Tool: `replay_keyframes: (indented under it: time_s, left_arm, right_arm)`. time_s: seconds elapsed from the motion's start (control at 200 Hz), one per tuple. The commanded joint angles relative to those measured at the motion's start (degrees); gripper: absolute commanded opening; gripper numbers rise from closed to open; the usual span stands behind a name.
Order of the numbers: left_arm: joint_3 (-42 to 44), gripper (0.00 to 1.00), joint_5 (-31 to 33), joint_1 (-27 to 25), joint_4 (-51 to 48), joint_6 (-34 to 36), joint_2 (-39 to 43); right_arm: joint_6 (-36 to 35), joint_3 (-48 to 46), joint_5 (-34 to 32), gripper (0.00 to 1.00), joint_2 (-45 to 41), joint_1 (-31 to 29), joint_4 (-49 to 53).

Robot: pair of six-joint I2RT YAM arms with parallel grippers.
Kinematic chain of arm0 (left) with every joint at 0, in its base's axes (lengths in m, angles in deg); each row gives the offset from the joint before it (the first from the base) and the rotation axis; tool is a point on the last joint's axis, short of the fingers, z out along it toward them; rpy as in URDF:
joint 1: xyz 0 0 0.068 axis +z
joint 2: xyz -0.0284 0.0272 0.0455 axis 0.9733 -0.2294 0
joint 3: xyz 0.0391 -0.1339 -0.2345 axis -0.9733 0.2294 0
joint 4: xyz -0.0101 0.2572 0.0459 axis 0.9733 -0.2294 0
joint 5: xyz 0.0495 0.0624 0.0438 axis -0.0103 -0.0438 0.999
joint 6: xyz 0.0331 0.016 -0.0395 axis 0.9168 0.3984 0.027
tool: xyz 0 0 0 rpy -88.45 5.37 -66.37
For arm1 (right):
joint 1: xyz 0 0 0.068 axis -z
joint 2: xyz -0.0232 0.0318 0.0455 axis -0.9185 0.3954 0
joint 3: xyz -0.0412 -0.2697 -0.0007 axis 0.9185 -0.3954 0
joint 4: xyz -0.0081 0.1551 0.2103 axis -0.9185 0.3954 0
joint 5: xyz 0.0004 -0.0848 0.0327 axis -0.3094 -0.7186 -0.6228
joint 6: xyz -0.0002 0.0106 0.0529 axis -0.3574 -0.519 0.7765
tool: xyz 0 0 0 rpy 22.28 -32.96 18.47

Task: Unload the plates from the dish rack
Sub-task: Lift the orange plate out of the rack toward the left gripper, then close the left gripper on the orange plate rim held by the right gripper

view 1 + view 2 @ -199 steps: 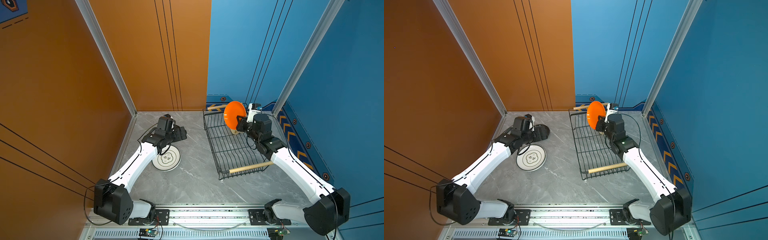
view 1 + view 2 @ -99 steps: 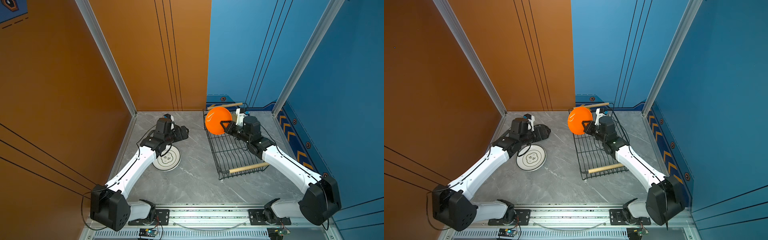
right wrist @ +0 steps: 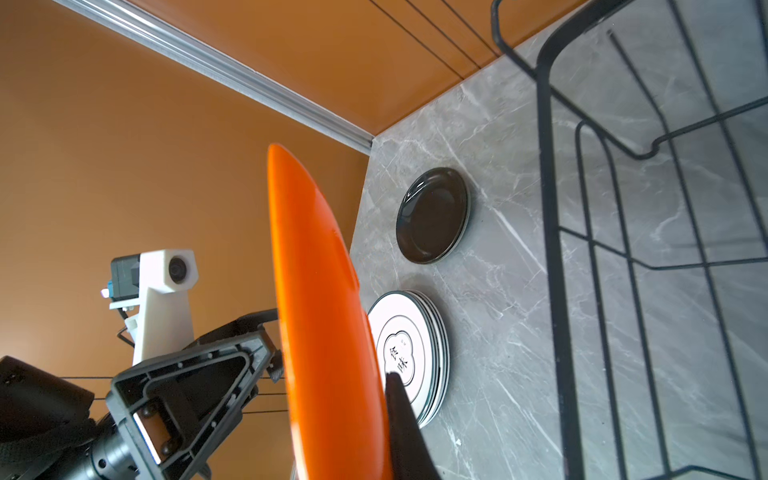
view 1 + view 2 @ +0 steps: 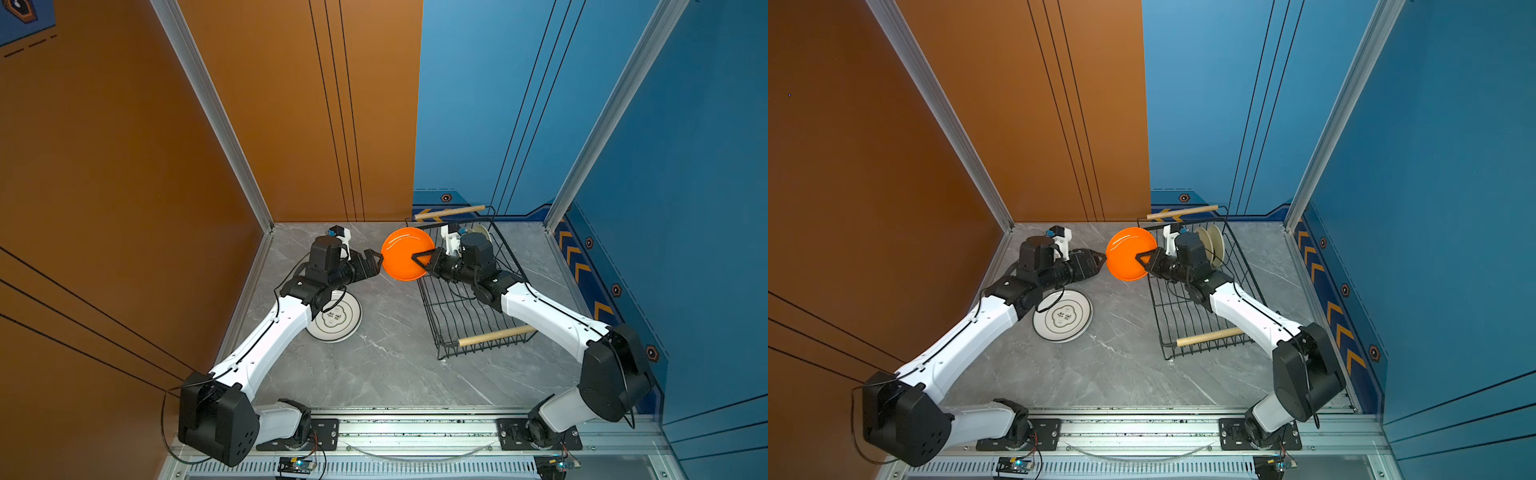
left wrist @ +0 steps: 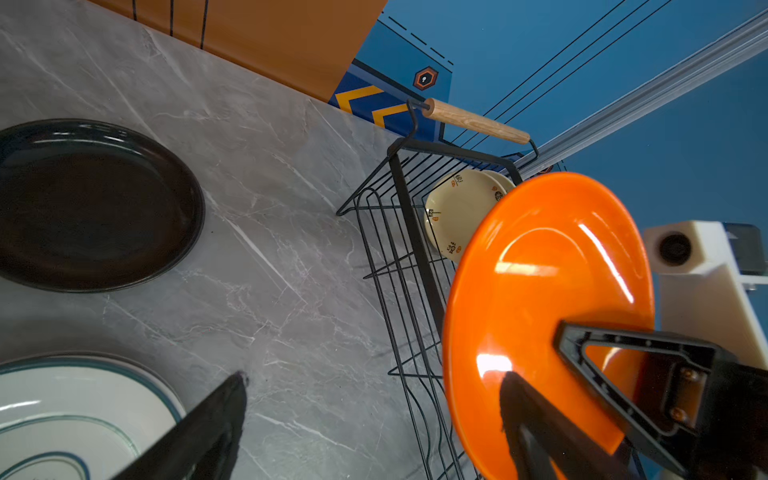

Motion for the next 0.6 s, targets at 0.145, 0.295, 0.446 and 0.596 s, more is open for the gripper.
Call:
replay_keyframes:
  time_s: [0.145, 0.295, 0.446, 0.596]
  left_arm:
    - [1.4, 0.91, -4.6, 0.8, 5.2, -1.7, -1.3]
    - [1.8, 0.8, -6.8, 1.2, 6.8, -2.5, -2.3]
    - [2.1, 0.67, -9.1, 1.7, 9.0, -3.5, -2.7]
    - [3.9, 0.56, -10.7, 2.2, 10.5, -4.3, -2.7]
  right_arm:
    - [4.8, 2.6, 5.8, 0.07, 3.0, -1.7, -7.5]
    - [7.7, 2.5, 8.2, 0.09, 4.7, -1.9, -11.3]
    - [8.2, 3.1, 9.2, 0.12, 6.0, -2.0, -11.8]
    - [8.5, 3.7, 9.8, 0.14, 7.2, -2.2, -12.1]
